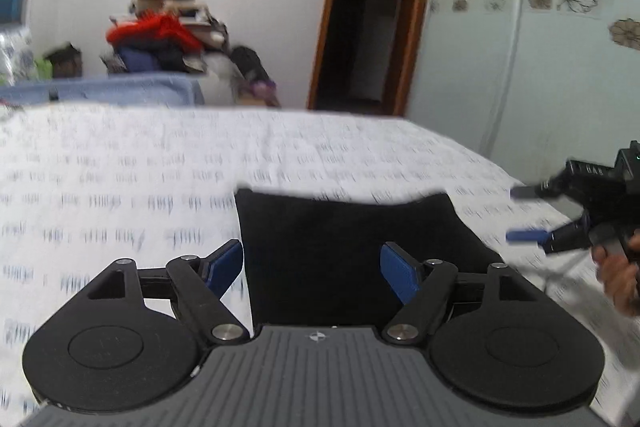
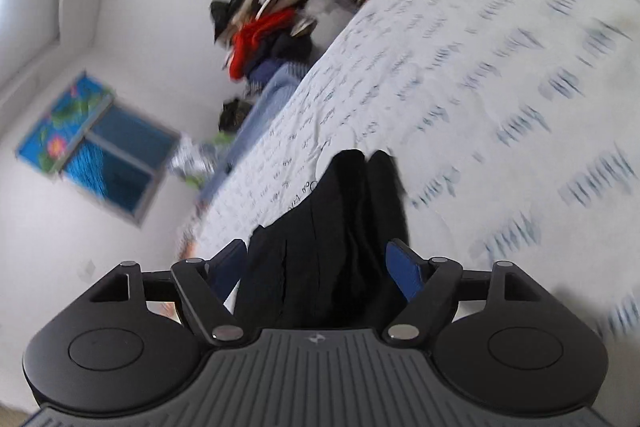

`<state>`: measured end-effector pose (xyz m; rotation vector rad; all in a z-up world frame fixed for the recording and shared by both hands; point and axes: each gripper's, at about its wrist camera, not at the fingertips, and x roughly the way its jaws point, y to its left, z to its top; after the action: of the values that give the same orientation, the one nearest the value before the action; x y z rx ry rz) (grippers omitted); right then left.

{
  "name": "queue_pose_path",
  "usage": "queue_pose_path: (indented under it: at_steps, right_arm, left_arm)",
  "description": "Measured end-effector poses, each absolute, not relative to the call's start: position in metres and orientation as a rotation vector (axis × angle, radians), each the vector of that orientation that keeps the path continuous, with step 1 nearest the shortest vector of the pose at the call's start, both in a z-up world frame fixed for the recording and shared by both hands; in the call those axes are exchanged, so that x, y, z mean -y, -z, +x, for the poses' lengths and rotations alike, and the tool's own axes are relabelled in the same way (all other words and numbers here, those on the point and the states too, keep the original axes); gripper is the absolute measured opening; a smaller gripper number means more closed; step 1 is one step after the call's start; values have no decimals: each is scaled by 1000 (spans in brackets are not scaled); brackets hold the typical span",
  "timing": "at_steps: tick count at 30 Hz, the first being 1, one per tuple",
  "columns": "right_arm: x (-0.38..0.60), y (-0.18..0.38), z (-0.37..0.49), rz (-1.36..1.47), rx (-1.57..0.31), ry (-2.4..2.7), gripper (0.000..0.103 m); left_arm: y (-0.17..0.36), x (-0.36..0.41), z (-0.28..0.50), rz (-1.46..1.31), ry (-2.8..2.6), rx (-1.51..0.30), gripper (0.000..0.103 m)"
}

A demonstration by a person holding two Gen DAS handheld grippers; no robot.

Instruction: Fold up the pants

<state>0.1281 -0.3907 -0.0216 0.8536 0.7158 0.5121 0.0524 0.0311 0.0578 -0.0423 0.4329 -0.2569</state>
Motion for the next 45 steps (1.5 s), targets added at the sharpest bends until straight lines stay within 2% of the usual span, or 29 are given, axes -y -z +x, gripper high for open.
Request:
queue_pose_path:
  at_steps: [3, 7, 8, 10, 12, 13, 16, 17, 24, 27, 29, 33, 35, 37, 42, 45]
  right_arm:
    - [377, 27, 155, 809, -785, -511, 77]
    - [366, 39, 168, 800, -858, -546, 73]
    - [362, 40, 167, 791, -875, -562, 60]
    - [355, 41, 166, 745, -910, -567, 45]
    - [352, 46, 166, 728, -928, -563, 41]
    - [351, 48, 165, 726, -930, -569, 32]
    - [346, 46, 161, 662, -928, -567, 15]
    - [347, 43, 159, 649, -925, -567, 13]
    - [363, 24, 163, 641, -887, -578, 10]
    - [359, 47, 166, 632, -929, -552, 10]
    - [371, 59, 167, 744, -926, -566, 10]
    - [370, 37, 157, 701, -881, -571, 10]
    - [367, 48, 158, 634, -910, -543, 10]
    - [377, 61, 156, 735, -888, -568, 10]
    - [390, 41, 146, 763, -853, -518, 17]
    - [400, 17, 146, 746, -763, -505, 21]
  left_arm:
    - [-43, -14, 84, 6, 221, -449, 76]
    - [-13, -1, 113, 48, 175, -566, 73]
    - [-7, -2, 115, 32, 173, -583, 74]
    - [0, -4, 118, 14, 161, -602, 81]
    - [4, -10, 121, -29, 144, -628, 90]
    - [5, -15, 124, -55, 136, -643, 93]
    - [7, -26, 126, -106, 129, -673, 93]
    - [7, -26, 124, -104, 130, -672, 93]
    - [6, -22, 122, -75, 125, -671, 94]
    - [8, -22, 124, -72, 124, -675, 95]
    - [8, -22, 125, -71, 127, -677, 95]
    - [9, -21, 124, -70, 126, -676, 96]
    - [10, -20, 125, -65, 124, -675, 97]
    - [9, -21, 125, -66, 127, -675, 97]
    - [-9, -33, 124, -89, 139, -673, 88]
    - [-23, -43, 140, -131, 115, -658, 88]
